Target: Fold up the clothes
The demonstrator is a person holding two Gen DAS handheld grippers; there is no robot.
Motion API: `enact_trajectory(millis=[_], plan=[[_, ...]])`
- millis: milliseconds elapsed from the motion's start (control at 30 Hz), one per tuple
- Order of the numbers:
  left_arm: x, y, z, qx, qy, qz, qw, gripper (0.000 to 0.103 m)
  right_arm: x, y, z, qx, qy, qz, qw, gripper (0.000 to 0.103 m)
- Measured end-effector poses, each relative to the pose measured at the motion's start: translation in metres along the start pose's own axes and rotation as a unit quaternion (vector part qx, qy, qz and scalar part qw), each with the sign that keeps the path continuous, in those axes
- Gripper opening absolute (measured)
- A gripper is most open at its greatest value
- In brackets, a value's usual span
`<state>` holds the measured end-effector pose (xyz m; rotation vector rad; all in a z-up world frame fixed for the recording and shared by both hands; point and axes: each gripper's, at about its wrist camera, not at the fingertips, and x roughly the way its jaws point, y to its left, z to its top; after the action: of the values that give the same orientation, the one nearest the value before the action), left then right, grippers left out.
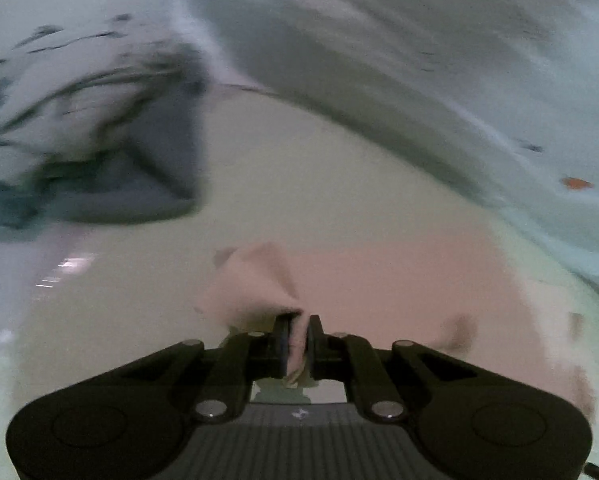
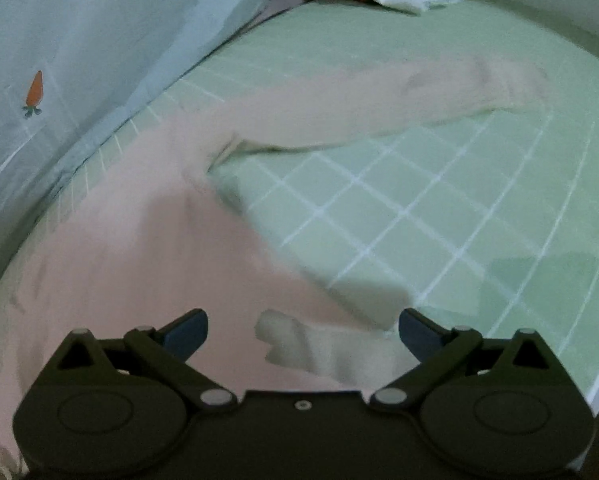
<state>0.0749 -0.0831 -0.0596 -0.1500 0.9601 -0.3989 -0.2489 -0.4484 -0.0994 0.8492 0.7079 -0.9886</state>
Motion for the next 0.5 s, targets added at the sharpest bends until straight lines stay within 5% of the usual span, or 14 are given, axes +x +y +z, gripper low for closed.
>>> enact_trajectory(millis=[167,233,300,500], plan=[[0.003,-0.114,-0.025,0.063,0.042,-0.141,0.9872,0.008,-0.002,-0.038,0.022,0.02,0.011,0.02,1.0,0.103],[0.004,-0.157,-0.042,0.092,0.048,-0.169,0.9801,0.02,-0.004,-0.053,0.032,0.023,0.008,0.023,0.999,0.103],[0.009,-0.185,-0.056,0.105,0.054,-0.167,0.9789,0.051,-0.004,-0.063,0.042,0.012,0.004,0.017,1.0,0.103],[0.025,-0.177,-0.078,0.074,0.064,-0.028,0.9948,0.079,0.001,-0.042,0.05,-0.07,-0.01,-0.003,0.998,0.103]])
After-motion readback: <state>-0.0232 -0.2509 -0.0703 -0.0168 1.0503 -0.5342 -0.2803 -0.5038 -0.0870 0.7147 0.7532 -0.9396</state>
